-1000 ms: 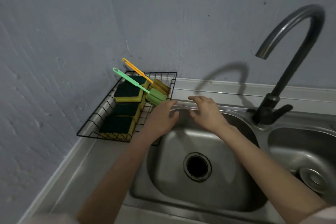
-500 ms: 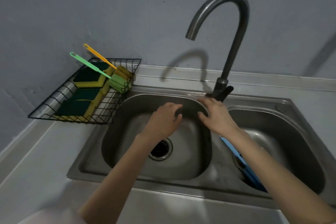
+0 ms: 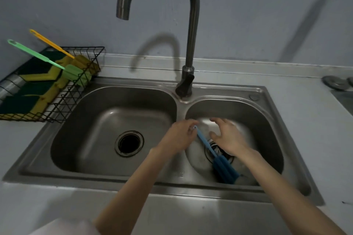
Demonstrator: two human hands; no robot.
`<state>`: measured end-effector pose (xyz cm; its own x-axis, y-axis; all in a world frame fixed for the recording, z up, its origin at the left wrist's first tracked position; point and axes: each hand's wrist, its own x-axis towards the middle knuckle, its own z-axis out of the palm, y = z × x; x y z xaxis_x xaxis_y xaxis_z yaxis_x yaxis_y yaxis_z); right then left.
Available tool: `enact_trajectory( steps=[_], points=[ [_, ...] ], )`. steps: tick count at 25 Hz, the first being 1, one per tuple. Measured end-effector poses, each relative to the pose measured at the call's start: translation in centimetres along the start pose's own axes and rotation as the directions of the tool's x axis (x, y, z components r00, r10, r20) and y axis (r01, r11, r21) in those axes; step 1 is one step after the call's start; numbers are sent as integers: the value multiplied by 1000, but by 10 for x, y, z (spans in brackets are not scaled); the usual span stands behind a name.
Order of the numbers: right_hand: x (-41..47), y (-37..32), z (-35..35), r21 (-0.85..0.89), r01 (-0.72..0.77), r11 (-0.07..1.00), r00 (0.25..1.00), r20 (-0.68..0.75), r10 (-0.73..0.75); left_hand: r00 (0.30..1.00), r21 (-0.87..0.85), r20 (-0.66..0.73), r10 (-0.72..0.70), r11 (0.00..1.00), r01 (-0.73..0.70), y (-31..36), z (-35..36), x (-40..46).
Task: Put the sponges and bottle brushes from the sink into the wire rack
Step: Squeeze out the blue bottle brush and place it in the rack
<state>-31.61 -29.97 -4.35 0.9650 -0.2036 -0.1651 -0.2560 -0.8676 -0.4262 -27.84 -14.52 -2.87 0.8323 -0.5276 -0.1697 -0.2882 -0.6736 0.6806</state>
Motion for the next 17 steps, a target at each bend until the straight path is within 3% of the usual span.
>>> enact_trajectory(
  steps=[3,8,17],
  points=[
    [1,27,14,29,-92,995,992,86,90,993,-66,97,-71,995,78,10,28,9],
    [0,61,38,62,-218,974,946,258,195,944,-31,264,-197,977,212,5,77,29],
    [11,86,70,-15,-302,953,862,423,280,775,-180,448,-446,804,566,-9,133,59]
  ],
)
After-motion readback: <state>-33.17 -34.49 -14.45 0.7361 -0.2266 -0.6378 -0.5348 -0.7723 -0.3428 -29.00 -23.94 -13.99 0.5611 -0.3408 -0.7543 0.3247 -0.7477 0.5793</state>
